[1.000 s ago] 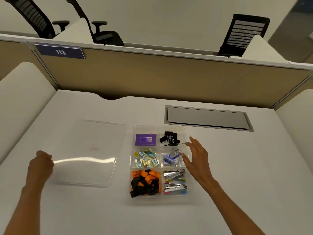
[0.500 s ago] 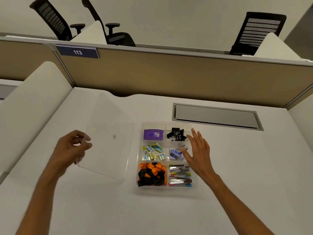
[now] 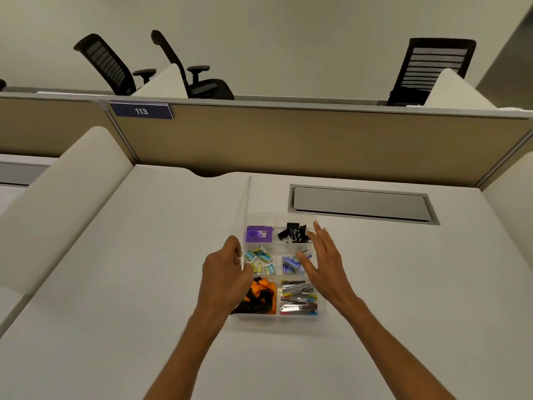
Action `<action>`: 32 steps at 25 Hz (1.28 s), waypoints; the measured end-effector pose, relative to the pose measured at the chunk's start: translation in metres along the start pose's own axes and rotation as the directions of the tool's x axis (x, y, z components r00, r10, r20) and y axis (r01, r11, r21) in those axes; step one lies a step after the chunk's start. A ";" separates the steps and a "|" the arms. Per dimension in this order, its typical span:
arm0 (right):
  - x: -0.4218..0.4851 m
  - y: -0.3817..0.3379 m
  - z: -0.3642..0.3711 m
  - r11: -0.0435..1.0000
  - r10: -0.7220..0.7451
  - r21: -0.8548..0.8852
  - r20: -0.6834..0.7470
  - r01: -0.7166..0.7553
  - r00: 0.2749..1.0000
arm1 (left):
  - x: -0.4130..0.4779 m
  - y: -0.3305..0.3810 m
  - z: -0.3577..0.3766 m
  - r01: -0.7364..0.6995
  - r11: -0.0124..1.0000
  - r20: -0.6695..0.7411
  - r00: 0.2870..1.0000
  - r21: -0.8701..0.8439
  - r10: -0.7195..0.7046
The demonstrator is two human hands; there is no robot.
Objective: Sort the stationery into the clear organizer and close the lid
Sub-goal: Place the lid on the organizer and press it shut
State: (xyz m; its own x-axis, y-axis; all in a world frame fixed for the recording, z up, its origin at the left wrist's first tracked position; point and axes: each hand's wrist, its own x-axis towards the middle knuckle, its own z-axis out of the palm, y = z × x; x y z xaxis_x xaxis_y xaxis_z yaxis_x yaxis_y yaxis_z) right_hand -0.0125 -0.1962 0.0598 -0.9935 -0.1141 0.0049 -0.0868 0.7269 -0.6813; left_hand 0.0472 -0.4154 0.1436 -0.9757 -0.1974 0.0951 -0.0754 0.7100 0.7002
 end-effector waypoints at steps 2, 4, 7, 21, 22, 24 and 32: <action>0.002 -0.008 -0.003 0.961 0.081 0.261 0.062 -0.094 0.995 | -0.005 0.013 0.022 -0.029 0.998 0.049 0.998 0.050 0.026; 0.008 -0.017 -0.008 0.836 0.140 0.511 0.155 -0.201 0.978 | -0.010 0.027 0.046 -0.079 0.984 0.090 0.994 0.163 0.065; 0.019 -0.026 -0.015 0.621 0.126 0.720 0.299 -0.310 0.946 | -0.017 0.044 0.079 -0.095 0.973 0.120 0.990 0.211 0.071; 0.030 0.031 -0.004 0.899 0.330 0.280 0.069 -0.336 0.941 | 0.005 -0.074 0.085 -0.052 0.976 0.034 0.998 0.213 0.046; 0.030 0.033 -0.002 0.908 0.332 0.253 0.048 -0.333 0.942 | 0.010 -0.091 0.082 -0.027 0.976 0.028 0.999 0.218 0.021; 0.029 0.039 0.001 0.911 0.349 0.230 0.012 -0.342 0.937 | 0.021 -0.116 0.078 -0.001 0.977 0.063 0.998 0.214 -0.012; 0.028 0.047 0.004 0.888 0.416 0.249 -0.080 -0.385 0.906 | 0.033 -0.133 0.094 0.037 0.999 0.187 0.982 -0.040 -0.029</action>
State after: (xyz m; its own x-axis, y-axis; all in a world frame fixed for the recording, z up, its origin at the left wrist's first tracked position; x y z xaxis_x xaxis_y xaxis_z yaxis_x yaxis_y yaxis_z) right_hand -0.0442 -0.1675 0.0250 -0.9422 0.2526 -0.2204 0.3243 0.5207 -0.7897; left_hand 0.0056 -0.4530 -0.0124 -0.9944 -0.0876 -0.0595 -0.1032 0.6744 0.7311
